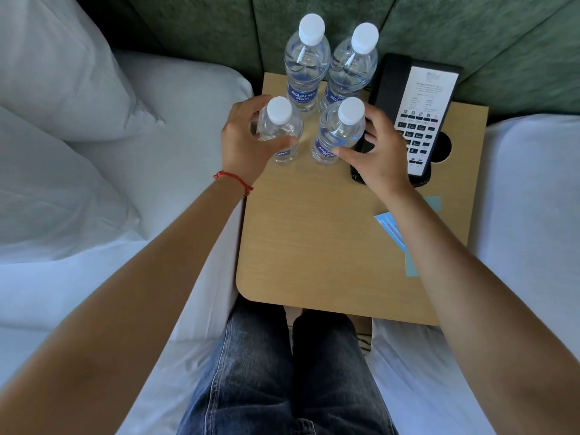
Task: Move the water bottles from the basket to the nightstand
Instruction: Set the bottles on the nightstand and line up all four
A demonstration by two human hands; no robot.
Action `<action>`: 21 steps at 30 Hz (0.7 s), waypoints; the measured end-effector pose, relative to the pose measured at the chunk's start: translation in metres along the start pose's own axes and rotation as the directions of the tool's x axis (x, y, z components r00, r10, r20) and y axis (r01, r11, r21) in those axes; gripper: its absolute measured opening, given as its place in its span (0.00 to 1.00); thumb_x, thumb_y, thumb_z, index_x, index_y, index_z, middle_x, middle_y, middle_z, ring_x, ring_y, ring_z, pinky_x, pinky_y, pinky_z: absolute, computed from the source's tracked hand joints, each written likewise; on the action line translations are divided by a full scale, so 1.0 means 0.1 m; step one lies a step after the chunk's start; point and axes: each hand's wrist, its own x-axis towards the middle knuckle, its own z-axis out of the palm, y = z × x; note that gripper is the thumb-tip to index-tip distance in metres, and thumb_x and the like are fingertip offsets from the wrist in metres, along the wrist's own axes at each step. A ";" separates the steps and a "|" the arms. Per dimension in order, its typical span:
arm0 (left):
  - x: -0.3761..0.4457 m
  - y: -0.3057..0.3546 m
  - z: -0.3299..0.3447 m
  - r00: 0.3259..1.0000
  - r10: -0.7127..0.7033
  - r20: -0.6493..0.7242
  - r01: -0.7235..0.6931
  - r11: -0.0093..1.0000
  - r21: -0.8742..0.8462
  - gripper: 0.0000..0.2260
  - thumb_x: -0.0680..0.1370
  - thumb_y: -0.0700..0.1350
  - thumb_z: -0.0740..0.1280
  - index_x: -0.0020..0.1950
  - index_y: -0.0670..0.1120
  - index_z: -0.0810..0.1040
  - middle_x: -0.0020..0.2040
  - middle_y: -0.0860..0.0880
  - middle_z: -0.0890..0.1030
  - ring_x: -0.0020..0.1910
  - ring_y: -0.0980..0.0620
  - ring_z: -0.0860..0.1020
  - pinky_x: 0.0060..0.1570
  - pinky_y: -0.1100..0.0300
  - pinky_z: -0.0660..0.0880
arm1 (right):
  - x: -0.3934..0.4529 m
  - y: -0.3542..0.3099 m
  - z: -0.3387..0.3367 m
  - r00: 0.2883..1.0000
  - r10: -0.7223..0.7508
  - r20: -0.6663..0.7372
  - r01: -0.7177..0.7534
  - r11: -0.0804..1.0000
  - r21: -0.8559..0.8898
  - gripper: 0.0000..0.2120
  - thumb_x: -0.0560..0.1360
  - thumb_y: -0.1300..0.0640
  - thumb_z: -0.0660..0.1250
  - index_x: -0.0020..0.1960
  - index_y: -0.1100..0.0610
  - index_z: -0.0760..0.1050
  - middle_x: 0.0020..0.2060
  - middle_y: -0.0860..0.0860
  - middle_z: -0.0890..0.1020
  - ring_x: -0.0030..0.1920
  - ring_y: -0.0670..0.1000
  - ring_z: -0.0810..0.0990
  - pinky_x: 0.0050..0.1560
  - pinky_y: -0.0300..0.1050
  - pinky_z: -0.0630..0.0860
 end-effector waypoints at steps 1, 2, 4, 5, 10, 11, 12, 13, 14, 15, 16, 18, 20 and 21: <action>0.03 -0.02 -0.04 0.999 -0.009 0.046 0.010 1.000 -0.014 0.30 0.63 0.44 0.78 0.63 0.44 0.73 0.61 0.45 0.75 0.56 0.56 0.73 0.52 0.69 0.74 | 0.00 0.01 0.00 1.000 -0.001 0.002 0.001 1.000 -0.001 0.34 0.65 0.57 0.77 0.67 0.57 0.68 0.64 0.52 0.75 0.63 0.48 0.74 0.65 0.48 0.72; 0.07 -0.05 -0.09 0.995 -0.017 0.098 0.020 1.000 -0.024 0.31 0.63 0.44 0.78 0.64 0.43 0.72 0.62 0.45 0.75 0.58 0.54 0.73 0.54 0.70 0.73 | 0.00 0.01 0.01 1.000 0.001 0.005 -0.001 1.000 0.002 0.34 0.65 0.57 0.77 0.67 0.57 0.67 0.64 0.52 0.75 0.64 0.48 0.74 0.65 0.48 0.71; 0.13 -0.08 -0.15 0.979 -0.007 0.202 0.012 1.000 -0.020 0.31 0.65 0.42 0.77 0.66 0.43 0.70 0.64 0.44 0.74 0.62 0.50 0.73 0.61 0.64 0.72 | 0.00 0.02 0.03 1.000 0.017 0.015 -0.018 1.000 0.025 0.37 0.64 0.55 0.77 0.69 0.57 0.66 0.65 0.52 0.74 0.65 0.48 0.73 0.66 0.48 0.71; 0.14 -0.09 -0.16 0.971 0.004 0.239 0.000 1.000 -0.015 0.31 0.65 0.41 0.76 0.66 0.43 0.70 0.65 0.44 0.74 0.63 0.49 0.73 0.62 0.61 0.72 | 0.00 0.01 0.04 0.999 0.027 0.020 -0.028 0.999 0.043 0.38 0.64 0.55 0.77 0.69 0.57 0.65 0.66 0.52 0.74 0.65 0.48 0.73 0.66 0.47 0.71; 0.13 -0.04 -0.10 0.974 -0.006 0.226 0.024 0.997 -0.076 0.29 0.65 0.40 0.77 0.64 0.46 0.73 0.59 0.52 0.76 0.57 0.57 0.74 0.54 0.70 0.73 | 0.01 0.00 0.11 0.999 0.050 -0.017 -0.048 0.991 0.124 0.37 0.62 0.56 0.78 0.68 0.58 0.67 0.62 0.53 0.76 0.61 0.50 0.76 0.62 0.48 0.75; 0.13 -0.03 -0.08 0.977 -0.014 0.211 0.033 0.996 -0.087 0.29 0.64 0.39 0.77 0.63 0.49 0.73 0.57 0.55 0.76 0.54 0.62 0.75 0.52 0.72 0.73 | 0.02 0.00 0.11 0.998 0.055 -0.025 -0.051 0.989 0.137 0.36 0.62 0.57 0.78 0.67 0.58 0.67 0.61 0.52 0.76 0.60 0.50 0.77 0.62 0.48 0.75; 0.13 0.00 -0.05 0.980 -0.025 0.196 0.046 0.994 -0.102 0.29 0.64 0.39 0.77 0.62 0.51 0.73 0.56 0.56 0.76 0.52 0.65 0.75 0.50 0.73 0.73 | 0.02 -0.01 0.11 0.998 0.058 -0.033 -0.053 0.987 0.150 0.36 0.63 0.57 0.78 0.67 0.58 0.68 0.60 0.51 0.77 0.60 0.49 0.77 0.61 0.48 0.75; 0.14 0.02 -0.03 0.982 -0.037 0.185 0.059 0.991 -0.118 0.29 0.64 0.39 0.77 0.61 0.53 0.73 0.54 0.58 0.76 0.50 0.67 0.76 0.49 0.73 0.73 | 0.03 -0.01 0.12 0.997 0.060 -0.039 -0.054 0.986 0.159 0.36 0.63 0.58 0.78 0.67 0.58 0.68 0.59 0.49 0.77 0.59 0.49 0.78 0.61 0.48 0.76; 0.15 0.04 0.00 0.983 -0.049 0.177 0.073 0.989 -0.132 0.29 0.64 0.39 0.77 0.61 0.54 0.73 0.54 0.58 0.77 0.51 0.66 0.76 0.50 0.72 0.74 | 0.04 -0.02 0.13 0.997 0.063 -0.043 -0.056 0.985 0.164 0.36 0.63 0.58 0.78 0.67 0.58 0.68 0.58 0.48 0.77 0.59 0.49 0.78 0.61 0.48 0.76; 0.17 0.07 0.03 0.983 -0.059 0.174 0.084 0.986 -0.143 0.29 0.64 0.39 0.77 0.61 0.54 0.73 0.54 0.58 0.77 0.52 0.62 0.77 0.52 0.69 0.75 | 0.05 -0.03 0.13 0.997 0.069 -0.045 -0.061 0.984 0.166 0.36 0.63 0.58 0.78 0.67 0.58 0.68 0.58 0.47 0.76 0.59 0.48 0.78 0.61 0.48 0.76; 0.19 0.08 0.06 0.983 -0.064 0.173 0.091 0.985 -0.150 0.28 0.64 0.39 0.77 0.61 0.53 0.73 0.55 0.56 0.77 0.54 0.57 0.77 0.54 0.65 0.76 | 0.06 -0.04 0.14 0.996 0.075 -0.048 -0.066 0.984 0.167 0.36 0.63 0.58 0.78 0.67 0.58 0.68 0.57 0.47 0.76 0.58 0.48 0.78 0.61 0.47 0.75; 0.24 0.11 0.11 0.984 -0.062 0.169 0.090 0.983 -0.159 0.29 0.64 0.39 0.76 0.63 0.51 0.74 0.56 0.54 0.78 0.57 0.52 0.77 0.57 0.61 0.75 | 0.10 -0.05 0.14 0.994 0.082 -0.066 -0.069 0.982 0.174 0.36 0.63 0.58 0.77 0.67 0.58 0.67 0.57 0.46 0.76 0.57 0.45 0.78 0.61 0.44 0.75; 0.29 0.14 0.15 0.984 -0.073 0.165 0.101 0.980 -0.171 0.29 0.64 0.40 0.77 0.64 0.48 0.73 0.57 0.51 0.78 0.58 0.52 0.76 0.59 0.60 0.75 | 0.14 -0.05 0.12 0.993 0.089 -0.078 -0.073 0.980 0.184 0.35 0.64 0.59 0.77 0.67 0.59 0.67 0.58 0.48 0.77 0.57 0.45 0.77 0.61 0.42 0.75; 0.30 0.15 0.16 0.983 -0.081 0.165 0.111 0.978 -0.178 0.29 0.64 0.40 0.77 0.64 0.48 0.73 0.58 0.50 0.78 0.59 0.52 0.76 0.59 0.61 0.74 | 0.17 -0.05 0.11 0.993 0.095 -0.075 -0.079 0.979 0.189 0.35 0.64 0.60 0.77 0.68 0.59 0.67 0.59 0.49 0.77 0.58 0.46 0.77 0.61 0.42 0.75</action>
